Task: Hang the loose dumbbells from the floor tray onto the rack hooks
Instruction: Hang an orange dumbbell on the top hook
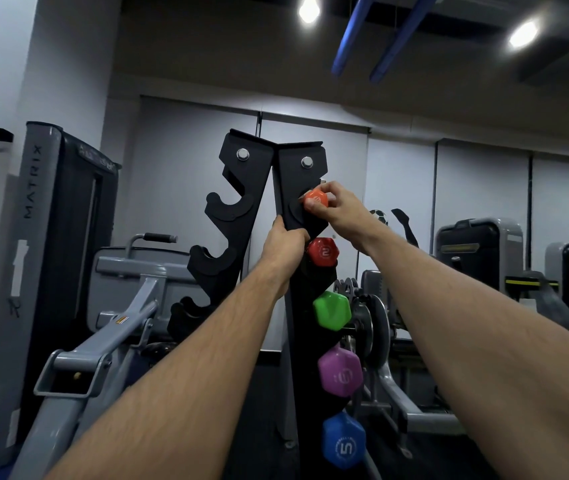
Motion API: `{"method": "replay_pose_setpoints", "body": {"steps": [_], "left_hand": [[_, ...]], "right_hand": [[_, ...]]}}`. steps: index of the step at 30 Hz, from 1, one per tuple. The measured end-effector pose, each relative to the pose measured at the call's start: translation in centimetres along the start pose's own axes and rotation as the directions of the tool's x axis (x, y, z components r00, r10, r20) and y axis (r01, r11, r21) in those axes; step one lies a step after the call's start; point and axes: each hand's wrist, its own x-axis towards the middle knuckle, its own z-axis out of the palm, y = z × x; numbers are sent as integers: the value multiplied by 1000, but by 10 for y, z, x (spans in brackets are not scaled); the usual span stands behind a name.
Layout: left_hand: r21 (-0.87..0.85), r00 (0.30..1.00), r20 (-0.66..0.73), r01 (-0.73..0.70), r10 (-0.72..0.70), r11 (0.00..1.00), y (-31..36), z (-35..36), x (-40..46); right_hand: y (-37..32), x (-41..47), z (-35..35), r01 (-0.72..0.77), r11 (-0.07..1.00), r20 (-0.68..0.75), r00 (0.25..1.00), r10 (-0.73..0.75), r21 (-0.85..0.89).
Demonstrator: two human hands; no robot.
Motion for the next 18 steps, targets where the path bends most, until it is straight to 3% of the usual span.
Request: {"method": "replay_pose_setpoints", "body": {"steps": [6, 11, 18], "left_hand": [[6, 1000, 5, -14, 14, 1000, -1, -1, 0], [-16, 1000, -1, 11, -11, 1000, 2, -1, 0], [3, 1000, -2, 15, -15, 1000, 1, -2, 0]], "right_hand": [[7, 4, 1, 0, 999, 15, 1000, 0, 34], [15, 4, 5, -11, 985, 29, 1000, 7, 172], [13, 1, 7, -4, 983, 27, 1000, -1, 182]]}}
